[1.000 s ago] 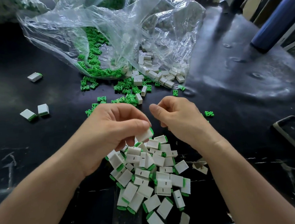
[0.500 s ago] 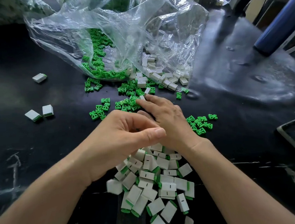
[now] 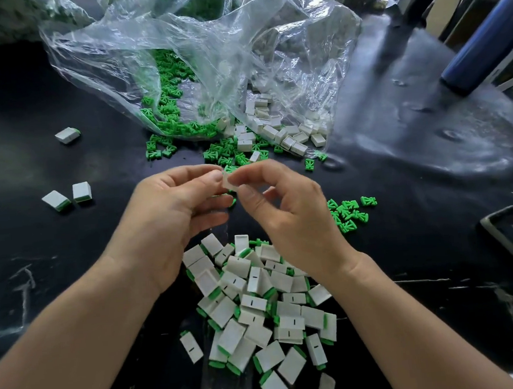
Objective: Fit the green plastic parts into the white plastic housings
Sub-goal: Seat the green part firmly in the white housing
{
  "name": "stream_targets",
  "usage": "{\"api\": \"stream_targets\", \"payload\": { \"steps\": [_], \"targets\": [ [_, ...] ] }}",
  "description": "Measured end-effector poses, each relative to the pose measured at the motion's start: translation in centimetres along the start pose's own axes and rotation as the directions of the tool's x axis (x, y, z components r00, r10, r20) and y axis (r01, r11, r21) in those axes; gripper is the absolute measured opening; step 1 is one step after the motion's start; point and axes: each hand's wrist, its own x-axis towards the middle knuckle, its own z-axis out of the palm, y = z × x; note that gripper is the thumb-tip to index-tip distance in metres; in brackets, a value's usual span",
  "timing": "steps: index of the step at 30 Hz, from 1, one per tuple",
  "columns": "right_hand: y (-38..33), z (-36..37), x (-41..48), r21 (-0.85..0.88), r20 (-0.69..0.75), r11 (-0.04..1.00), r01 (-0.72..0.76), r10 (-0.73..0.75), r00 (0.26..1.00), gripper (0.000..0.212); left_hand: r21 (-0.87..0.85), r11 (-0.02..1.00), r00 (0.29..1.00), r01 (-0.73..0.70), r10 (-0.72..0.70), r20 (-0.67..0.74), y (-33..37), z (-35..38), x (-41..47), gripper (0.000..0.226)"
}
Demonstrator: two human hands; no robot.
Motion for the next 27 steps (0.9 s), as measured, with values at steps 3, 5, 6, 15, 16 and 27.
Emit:
{"api": "stream_targets", "payload": {
  "steps": [3,5,6,15,16,27],
  "targets": [
    [-0.3,0.3,-0.3,0.019,0.044,1.0,-0.004,0.003,0.999,0.006,0.058,0.997,0.998,-0.058,0.06,-0.024,-0.1,-0.1,0.0,0.009],
    [-0.2,0.3,-0.2,0.01,0.039,0.999,-0.049,0.048,0.998,0.005,0.054,0.996,0.996,-0.077,0.079,-0.049,-0.1,-0.2,0.1,0.011],
    [0.0,0.2,-0.1,-0.017,0.031,0.997,-0.079,0.079,0.996,0.007,0.032,0.996,0.995,-0.078,0.08,-0.062,-0.1,-0.3,0.1,0.013],
    [2.1,0.1,1.1,-0.543,0.114,0.834,-0.092,0.181,0.977,0.041,-0.014,0.994,0.992,-0.112,0.111,-0.054,0.0,-0.2,0.1,0.017],
    [2.2,0.2,1.2,-0.582,0.14,0.811,-0.068,0.182,0.973,0.043,-0.001,0.994,0.993,-0.112,0.112,-0.047,0.0,-0.2,0.0,0.017],
    [2.7,-0.4,1.3,-0.582,0.096,0.81,-0.07,0.154,0.983,0.018,0.08,0.987,0.99,-0.139,0.141,-0.011,-0.4,0.2,-0.3,0.013]
  ]
}}
